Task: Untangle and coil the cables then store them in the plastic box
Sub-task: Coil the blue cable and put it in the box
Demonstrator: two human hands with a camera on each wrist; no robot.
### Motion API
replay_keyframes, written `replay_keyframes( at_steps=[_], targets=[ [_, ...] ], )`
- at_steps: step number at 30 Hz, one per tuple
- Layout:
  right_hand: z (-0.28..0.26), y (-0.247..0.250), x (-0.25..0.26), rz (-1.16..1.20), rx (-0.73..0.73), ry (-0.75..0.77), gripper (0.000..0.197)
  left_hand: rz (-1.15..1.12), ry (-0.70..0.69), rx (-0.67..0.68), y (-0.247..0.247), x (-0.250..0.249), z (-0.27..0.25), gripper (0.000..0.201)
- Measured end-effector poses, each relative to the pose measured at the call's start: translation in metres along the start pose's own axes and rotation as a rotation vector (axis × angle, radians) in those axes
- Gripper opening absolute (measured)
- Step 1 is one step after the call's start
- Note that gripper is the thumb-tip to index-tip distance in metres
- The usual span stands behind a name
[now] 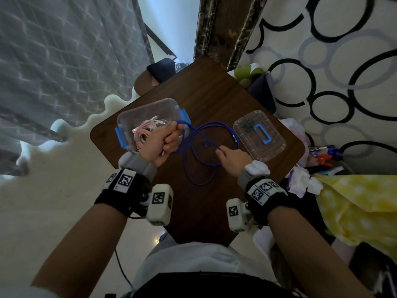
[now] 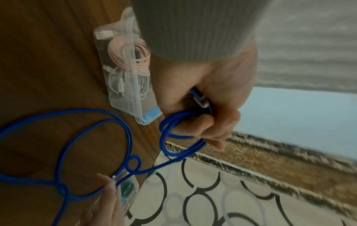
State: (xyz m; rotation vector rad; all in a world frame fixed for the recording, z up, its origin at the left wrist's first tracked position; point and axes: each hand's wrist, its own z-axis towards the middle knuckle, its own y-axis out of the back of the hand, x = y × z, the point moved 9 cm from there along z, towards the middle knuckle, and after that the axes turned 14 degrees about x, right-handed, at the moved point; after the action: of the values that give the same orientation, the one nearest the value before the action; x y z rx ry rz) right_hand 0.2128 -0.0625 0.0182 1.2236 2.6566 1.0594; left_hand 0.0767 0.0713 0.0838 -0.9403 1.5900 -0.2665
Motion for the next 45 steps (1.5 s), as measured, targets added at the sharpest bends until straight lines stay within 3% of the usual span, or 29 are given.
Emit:
replay_keyframes(
  at_steps=[2,5,8,12,14,16,17,22,25,30,32,34,37,39,40,42,45],
  targets=[
    [0.003,-0.007,0.004,-0.207,0.081,-0.012,0.047,0.037,0.043,0.074,-0.014,0.003,0.004,0.030],
    [-0.004,0.002,0.032,-0.284,-0.165,0.195,0.044,0.028,0.090,0.112,-0.026,0.013,0.008,0.030],
    [-0.022,0.011,0.059,0.055,-0.320,0.538,0.056,-0.020,0.065,0.061,-0.021,0.014,0.010,0.030],
    [-0.025,0.009,0.066,0.393,-0.278,0.634,0.043,-0.086,0.016,-0.014,-0.011,0.015,0.013,0.031],
    [-0.029,0.016,0.062,0.530,-0.352,0.662,0.031,-0.079,0.010,-0.053,-0.009,0.016,0.014,0.031],
    [-0.035,0.028,0.054,0.621,-0.454,0.663,0.019,-0.014,0.003,-0.090,-0.006,0.014,0.013,0.031],
    [-0.036,0.032,0.053,0.641,-0.435,0.655,0.017,0.023,-0.002,-0.111,-0.005,0.012,0.012,0.031],
    [-0.027,-0.001,0.071,0.556,0.109,0.544,0.015,-0.093,-0.097,-0.231,-0.001,-0.001,0.005,0.033],
    [-0.032,-0.018,0.074,0.238,0.175,0.555,0.018,-0.239,-0.229,-0.259,-0.002,-0.016,0.005,0.032],
    [-0.054,-0.005,0.084,0.243,-0.089,0.695,0.036,-0.151,-0.277,-0.230,-0.002,-0.027,0.005,0.020],
    [-0.055,-0.002,0.091,0.234,-0.078,0.692,0.036,-0.083,-0.277,-0.205,-0.005,-0.028,0.005,0.019],
    [-0.047,0.002,0.086,0.369,-0.082,0.593,0.025,-0.052,-0.286,-0.182,-0.008,-0.028,0.003,0.020],
    [-0.034,0.020,0.040,0.691,-0.372,0.274,0.039,-0.105,-0.284,-0.146,-0.013,-0.027,0.000,0.020],
    [-0.033,0.034,0.019,0.616,-0.502,0.158,0.041,-0.148,-0.258,-0.133,-0.016,-0.025,-0.001,0.020],
    [-0.027,0.037,0.019,0.451,-0.458,0.121,0.039,-0.158,-0.252,-0.139,-0.016,-0.026,-0.003,0.021],
    [-0.012,0.026,0.032,0.045,-0.197,0.055,0.034,-0.150,-0.260,-0.145,-0.013,-0.028,-0.005,0.021],
    [-0.010,-0.011,0.067,-0.219,0.163,0.230,0.033,-0.077,-0.282,-0.081,-0.021,-0.031,-0.002,0.021]
  ],
)
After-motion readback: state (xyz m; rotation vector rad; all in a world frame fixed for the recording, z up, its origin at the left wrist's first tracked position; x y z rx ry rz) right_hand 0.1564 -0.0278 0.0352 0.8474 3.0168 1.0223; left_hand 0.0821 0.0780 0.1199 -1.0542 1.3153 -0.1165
